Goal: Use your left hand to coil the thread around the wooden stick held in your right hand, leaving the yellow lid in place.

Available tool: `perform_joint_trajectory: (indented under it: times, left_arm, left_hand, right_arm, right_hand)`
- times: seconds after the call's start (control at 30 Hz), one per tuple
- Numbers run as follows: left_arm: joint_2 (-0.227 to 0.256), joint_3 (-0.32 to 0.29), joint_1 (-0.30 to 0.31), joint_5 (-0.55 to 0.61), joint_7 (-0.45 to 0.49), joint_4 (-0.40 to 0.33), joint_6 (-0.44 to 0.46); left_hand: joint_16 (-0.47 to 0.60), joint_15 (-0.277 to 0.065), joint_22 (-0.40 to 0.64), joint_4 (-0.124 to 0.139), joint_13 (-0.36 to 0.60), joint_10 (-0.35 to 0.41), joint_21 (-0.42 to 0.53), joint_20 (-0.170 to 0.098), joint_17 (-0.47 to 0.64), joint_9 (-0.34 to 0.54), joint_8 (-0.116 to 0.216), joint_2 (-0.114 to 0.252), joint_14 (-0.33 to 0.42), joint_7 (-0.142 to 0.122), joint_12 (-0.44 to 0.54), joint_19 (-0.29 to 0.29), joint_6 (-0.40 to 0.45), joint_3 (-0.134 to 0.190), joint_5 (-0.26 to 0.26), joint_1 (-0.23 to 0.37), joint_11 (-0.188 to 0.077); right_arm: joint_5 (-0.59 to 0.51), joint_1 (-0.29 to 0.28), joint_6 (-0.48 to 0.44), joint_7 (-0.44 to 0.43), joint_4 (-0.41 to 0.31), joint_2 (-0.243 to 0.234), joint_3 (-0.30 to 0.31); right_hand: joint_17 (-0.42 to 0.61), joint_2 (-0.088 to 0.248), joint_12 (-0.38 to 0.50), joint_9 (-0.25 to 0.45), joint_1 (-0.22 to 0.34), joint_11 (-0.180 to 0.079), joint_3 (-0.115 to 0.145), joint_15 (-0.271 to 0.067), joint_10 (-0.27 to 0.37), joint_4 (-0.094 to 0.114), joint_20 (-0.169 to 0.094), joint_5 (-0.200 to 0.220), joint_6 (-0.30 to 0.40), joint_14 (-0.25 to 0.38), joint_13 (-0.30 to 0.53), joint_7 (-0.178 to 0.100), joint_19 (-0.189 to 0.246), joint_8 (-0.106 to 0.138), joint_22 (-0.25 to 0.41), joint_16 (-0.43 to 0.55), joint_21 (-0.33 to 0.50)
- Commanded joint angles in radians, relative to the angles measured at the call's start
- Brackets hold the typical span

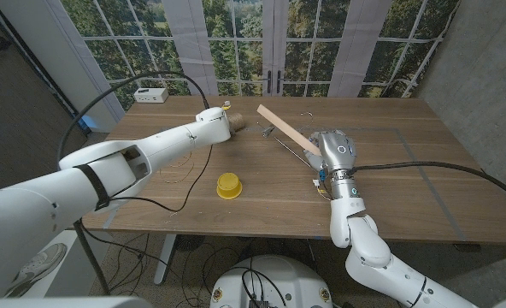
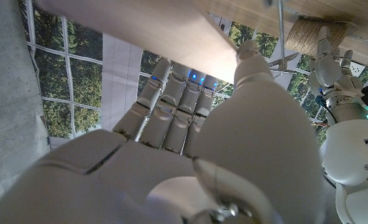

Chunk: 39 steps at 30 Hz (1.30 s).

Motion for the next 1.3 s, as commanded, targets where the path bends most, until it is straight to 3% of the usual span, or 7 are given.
perform_joint_trajectory:
  times: [0.03,0.3,0.5,0.73,0.97,1.07,1.3]
  left_arm:
    - [0.003,-0.035,-0.010,0.010,0.007,-0.005,-0.052]
    - [-0.099,-0.025,-0.058,0.013,0.007,0.220,-0.197]
    - [-0.234,-0.011,-0.116,0.006,-0.003,0.487,-0.333]
    - [-0.406,0.069,-0.200,0.029,-0.094,0.785,-0.443]
    - [-0.198,-0.010,-0.091,0.030,-0.075,0.271,-0.152]
    - [-0.171,0.020,-0.104,0.050,-0.112,0.216,-0.102]
    - [-0.149,0.089,-0.110,0.092,-0.129,0.151,0.006]
  left_hand:
    - [0.019,-0.008,0.002,0.002,0.004,0.032,0.005,-0.006,0.003,-0.001,0.027,-0.006,0.030,-0.002,0.027,0.031,0.041,-0.010,0.012,-0.017,-0.011]
    - [0.037,-0.060,0.001,-0.012,0.005,0.057,0.061,-0.062,-0.004,-0.001,0.033,0.007,0.107,-0.021,0.043,0.201,0.074,-0.002,0.013,0.006,0.003]
    - [0.041,-0.095,0.000,-0.020,0.005,0.095,0.073,-0.089,-0.008,-0.001,0.038,0.017,0.152,-0.049,0.057,0.246,0.105,0.006,0.009,0.027,-0.054]
    - [0.058,-0.118,0.001,-0.027,0.005,0.167,0.096,-0.091,-0.008,-0.001,0.042,0.007,0.242,-0.017,0.080,0.311,0.144,0.006,0.010,0.042,-0.040]
    - [0.043,-0.081,0.003,0.005,0.008,0.137,0.095,-0.051,0.002,0.000,0.026,-0.019,0.233,0.007,0.063,0.308,0.117,-0.031,0.010,-0.020,0.017]
    - [0.021,-0.033,-0.002,0.032,0.012,0.108,0.047,0.003,0.006,0.000,0.021,-0.016,0.175,0.013,0.051,0.209,0.102,-0.052,0.011,-0.076,0.037]
    - [0.021,-0.013,-0.004,0.034,0.015,0.078,0.042,0.007,0.004,0.000,0.012,-0.003,0.160,0.017,0.042,0.223,0.055,-0.051,0.014,-0.082,0.057]
  right_arm:
    - [0.018,0.026,0.009,0.001,0.025,0.009,-0.002]
    - [0.033,0.043,0.017,0.002,0.038,0.011,-0.005]
    - [0.033,0.047,0.015,0.005,0.036,0.007,-0.008]
    - [0.029,0.044,0.006,0.009,0.025,-0.001,-0.005]
    - [0.040,0.037,0.005,0.004,0.019,-0.005,0.004]
    - [0.042,0.037,0.006,0.002,0.019,-0.006,0.004]
    - [0.047,0.037,0.016,-0.005,0.019,-0.009,0.005]
  right_hand:
    - [0.006,0.185,0.004,0.004,0.182,-0.014,0.002,-0.051,0.013,0.006,-0.096,0.007,0.039,0.011,0.005,-0.033,-0.004,0.003,-0.001,-0.004,0.005]
    - [0.010,0.185,0.003,0.002,0.184,-0.015,0.001,-0.051,0.014,0.007,-0.096,0.007,0.041,0.013,0.005,-0.034,-0.006,0.001,-0.002,-0.008,0.011]
    - [0.015,0.184,0.002,0.004,0.183,-0.014,-0.002,-0.051,0.014,0.008,-0.096,0.007,0.042,0.014,0.006,-0.034,-0.008,0.000,-0.003,-0.012,0.017]
    - [0.019,0.184,0.002,0.005,0.183,-0.015,-0.004,-0.050,0.014,0.010,-0.097,0.007,0.042,0.016,0.007,-0.035,-0.011,0.000,-0.004,-0.016,0.023]
    - [0.023,0.185,0.000,0.004,0.186,-0.014,-0.004,-0.052,0.016,0.009,-0.096,0.008,0.048,0.019,0.007,-0.033,-0.013,0.000,-0.005,-0.020,0.029]
    - [0.025,0.184,0.000,0.005,0.185,-0.016,-0.005,-0.050,0.014,0.010,-0.097,0.008,0.045,0.018,0.009,-0.034,-0.015,-0.002,-0.006,-0.022,0.031]
    - [0.029,0.185,-0.002,0.004,0.186,-0.018,-0.007,-0.051,0.014,0.012,-0.096,0.008,0.048,0.020,0.008,-0.035,-0.015,-0.004,-0.007,-0.027,0.038]
